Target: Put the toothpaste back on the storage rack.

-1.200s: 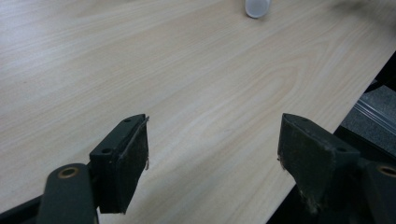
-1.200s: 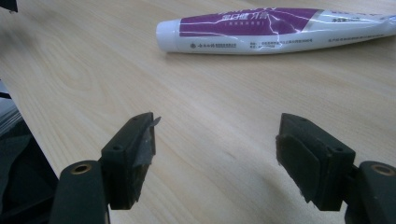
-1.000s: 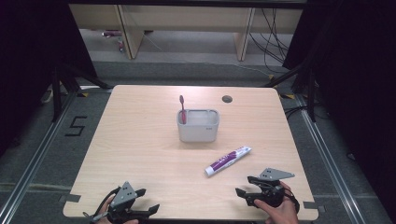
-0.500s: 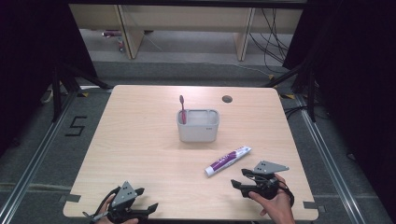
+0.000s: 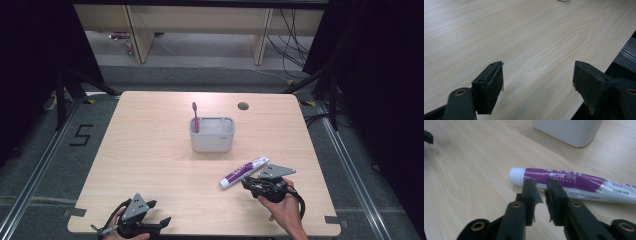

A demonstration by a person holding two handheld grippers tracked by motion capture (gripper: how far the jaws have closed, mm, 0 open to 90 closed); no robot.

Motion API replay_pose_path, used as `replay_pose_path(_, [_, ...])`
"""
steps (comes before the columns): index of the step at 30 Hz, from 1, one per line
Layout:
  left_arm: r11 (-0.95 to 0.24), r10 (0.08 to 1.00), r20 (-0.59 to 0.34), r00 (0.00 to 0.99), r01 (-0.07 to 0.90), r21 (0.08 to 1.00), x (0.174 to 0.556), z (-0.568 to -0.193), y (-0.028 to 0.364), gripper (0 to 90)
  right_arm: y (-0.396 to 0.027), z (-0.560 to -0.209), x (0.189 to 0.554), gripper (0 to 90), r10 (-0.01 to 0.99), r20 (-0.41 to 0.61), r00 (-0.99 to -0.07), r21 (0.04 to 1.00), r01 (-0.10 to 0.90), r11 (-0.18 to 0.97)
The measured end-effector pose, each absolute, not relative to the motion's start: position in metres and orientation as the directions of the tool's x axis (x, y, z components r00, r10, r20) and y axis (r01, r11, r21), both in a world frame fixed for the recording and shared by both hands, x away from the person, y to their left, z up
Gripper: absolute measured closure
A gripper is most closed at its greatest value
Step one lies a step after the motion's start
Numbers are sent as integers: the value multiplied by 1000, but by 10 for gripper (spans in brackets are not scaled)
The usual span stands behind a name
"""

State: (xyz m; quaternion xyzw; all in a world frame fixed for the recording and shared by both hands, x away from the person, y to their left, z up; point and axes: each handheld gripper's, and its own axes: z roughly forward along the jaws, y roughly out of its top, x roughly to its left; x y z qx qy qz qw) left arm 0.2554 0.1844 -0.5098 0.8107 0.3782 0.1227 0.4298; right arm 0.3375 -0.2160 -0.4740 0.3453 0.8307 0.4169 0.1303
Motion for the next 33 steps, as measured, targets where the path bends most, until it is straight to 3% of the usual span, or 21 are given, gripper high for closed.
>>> replay_pose_path(7, [-374,711,-108,695,503,779,256,-509,187,241,-204,-475,347,893,681,78,-728,782,468,412])
replay_pose_path(33, [-344,718,-122,686,502,793,254,-509,186,245,-146,-488,384,897,653,71,-754,714,496,495])
